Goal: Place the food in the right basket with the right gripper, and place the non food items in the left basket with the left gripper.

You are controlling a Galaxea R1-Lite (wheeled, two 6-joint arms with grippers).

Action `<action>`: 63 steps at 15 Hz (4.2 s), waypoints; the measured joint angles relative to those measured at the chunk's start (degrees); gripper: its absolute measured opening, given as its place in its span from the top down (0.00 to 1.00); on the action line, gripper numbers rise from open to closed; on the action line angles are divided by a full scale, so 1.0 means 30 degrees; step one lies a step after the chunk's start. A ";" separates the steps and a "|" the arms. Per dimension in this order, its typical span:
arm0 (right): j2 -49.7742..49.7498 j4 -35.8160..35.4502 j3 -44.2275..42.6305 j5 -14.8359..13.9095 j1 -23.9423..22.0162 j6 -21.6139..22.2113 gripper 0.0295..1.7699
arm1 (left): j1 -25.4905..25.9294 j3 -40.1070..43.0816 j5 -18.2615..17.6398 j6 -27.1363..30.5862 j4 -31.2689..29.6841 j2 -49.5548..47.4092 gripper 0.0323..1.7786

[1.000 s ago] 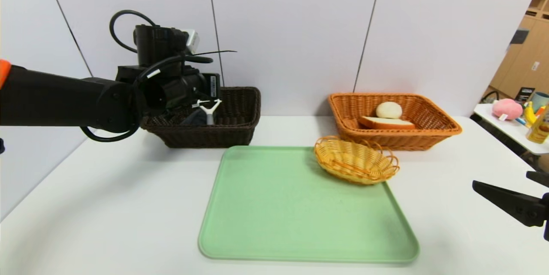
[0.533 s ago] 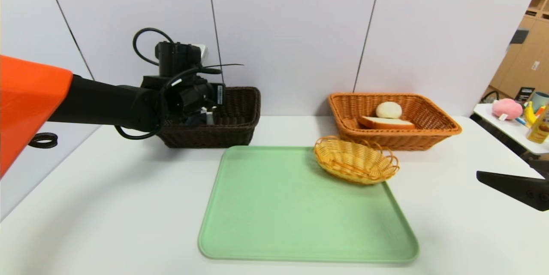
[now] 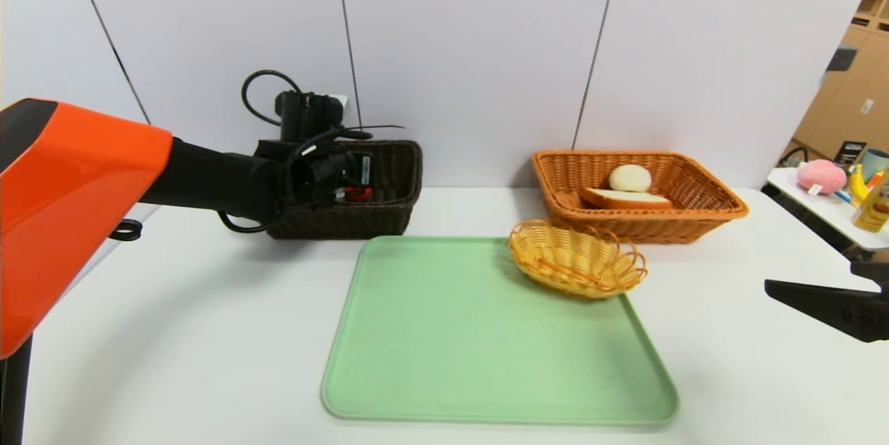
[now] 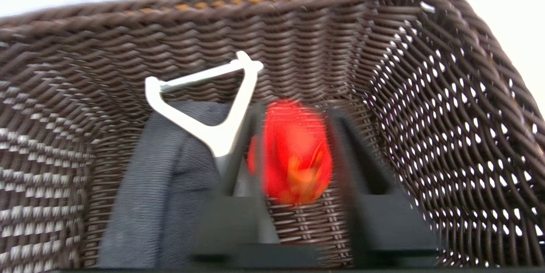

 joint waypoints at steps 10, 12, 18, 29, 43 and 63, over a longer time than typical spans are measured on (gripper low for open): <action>0.0203 0.0256 -0.0175 -0.0093 0.0000 -0.0033 0.03 | -0.0020 -0.1227 0.0110 -0.0008 0.1325 -0.1869 0.22; 0.0488 0.1467 -0.1207 -0.0138 -0.0024 -0.0163 0.03 | -0.0102 -0.1967 0.0138 0.0085 0.4750 -0.4011 0.18; 0.2914 1.1142 -1.0228 -0.0325 -0.0345 -0.0577 0.03 | 0.0439 -0.2849 0.0882 0.0219 1.6709 -1.2195 0.11; -0.1536 1.5088 -0.8383 -0.1426 -0.4250 -0.0687 0.03 | 0.4884 0.4393 0.1337 0.0297 2.1500 -2.6953 0.06; -1.8310 0.3547 0.5522 -0.0240 -0.5514 -0.4007 0.03 | 0.6238 1.8123 -0.2702 0.3698 1.7278 -4.0404 0.05; -1.9346 -0.5908 1.5746 0.1820 -0.5453 -0.2251 0.03 | 0.6238 2.8290 -0.4214 0.3405 0.6559 -4.0566 0.05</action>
